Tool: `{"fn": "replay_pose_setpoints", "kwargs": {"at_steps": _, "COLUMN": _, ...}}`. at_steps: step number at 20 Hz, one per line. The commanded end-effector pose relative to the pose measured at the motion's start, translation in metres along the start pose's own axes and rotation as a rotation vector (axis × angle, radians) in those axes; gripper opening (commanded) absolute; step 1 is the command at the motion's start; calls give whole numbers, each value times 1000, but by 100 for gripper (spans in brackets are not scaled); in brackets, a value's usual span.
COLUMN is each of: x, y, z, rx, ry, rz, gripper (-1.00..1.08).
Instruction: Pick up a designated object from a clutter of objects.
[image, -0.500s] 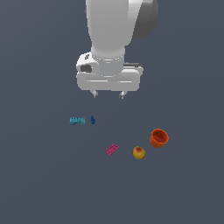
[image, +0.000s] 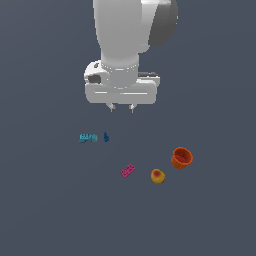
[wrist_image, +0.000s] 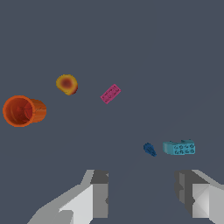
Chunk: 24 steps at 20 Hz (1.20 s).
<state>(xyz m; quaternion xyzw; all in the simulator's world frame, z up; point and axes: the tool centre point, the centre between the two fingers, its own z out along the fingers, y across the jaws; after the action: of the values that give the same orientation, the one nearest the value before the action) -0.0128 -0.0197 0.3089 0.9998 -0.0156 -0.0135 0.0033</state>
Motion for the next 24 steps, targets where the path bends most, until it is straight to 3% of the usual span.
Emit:
{"fn": "replay_pose_setpoints", "kwargs": {"at_steps": 1, "x": 0, "y": 0, "z": 0, "rx": 0, "ry": 0, "rz": -1, "gripper": 28}}
{"fn": "replay_pose_setpoints", "kwargs": {"at_steps": 7, "x": 8, "y": -12, "z": 11, "rx": -12, "ry": 3, "rz": -4, "gripper": 28}}
{"fn": "replay_pose_setpoints", "kwargs": {"at_steps": 13, "x": 24, "y": -41, "z": 39, "rx": -35, "ry": 15, "rz": -12, "gripper": 28}}
{"fn": "replay_pose_setpoints", "kwargs": {"at_steps": 24, "x": 50, "y": -150, "z": 134, "rx": -69, "ry": 61, "rz": -56, "gripper": 28}}
